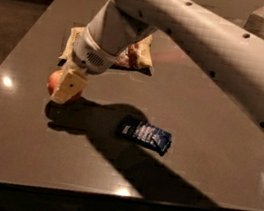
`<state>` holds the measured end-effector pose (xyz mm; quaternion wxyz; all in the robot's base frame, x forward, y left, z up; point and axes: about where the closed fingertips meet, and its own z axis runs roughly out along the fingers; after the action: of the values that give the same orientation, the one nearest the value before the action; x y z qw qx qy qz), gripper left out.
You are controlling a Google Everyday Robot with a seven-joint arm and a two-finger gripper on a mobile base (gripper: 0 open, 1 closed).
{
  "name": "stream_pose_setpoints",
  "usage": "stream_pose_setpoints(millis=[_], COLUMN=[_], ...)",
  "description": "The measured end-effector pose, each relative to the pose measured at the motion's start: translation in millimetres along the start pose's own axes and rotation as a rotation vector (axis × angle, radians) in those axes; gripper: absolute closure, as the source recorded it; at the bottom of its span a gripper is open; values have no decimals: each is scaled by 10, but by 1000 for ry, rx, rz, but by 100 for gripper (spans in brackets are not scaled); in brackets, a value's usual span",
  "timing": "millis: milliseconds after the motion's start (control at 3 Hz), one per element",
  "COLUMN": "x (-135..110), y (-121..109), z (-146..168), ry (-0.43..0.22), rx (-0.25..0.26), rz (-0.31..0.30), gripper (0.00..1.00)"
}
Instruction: Move apple near rxbar blueberry
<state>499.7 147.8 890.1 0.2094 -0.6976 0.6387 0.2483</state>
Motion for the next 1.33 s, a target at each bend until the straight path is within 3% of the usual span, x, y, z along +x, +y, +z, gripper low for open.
stream_pose_setpoints(millis=[333,667,1000,1333], x=[393,685,820,945], y=[-105,-77,-18,10], z=[-317,-465,-483,-497], ry=[-13,-30,-43,-32], rx=[28,25,17,40], rz=[41,51,44,33], gripper=[100,100,100,84])
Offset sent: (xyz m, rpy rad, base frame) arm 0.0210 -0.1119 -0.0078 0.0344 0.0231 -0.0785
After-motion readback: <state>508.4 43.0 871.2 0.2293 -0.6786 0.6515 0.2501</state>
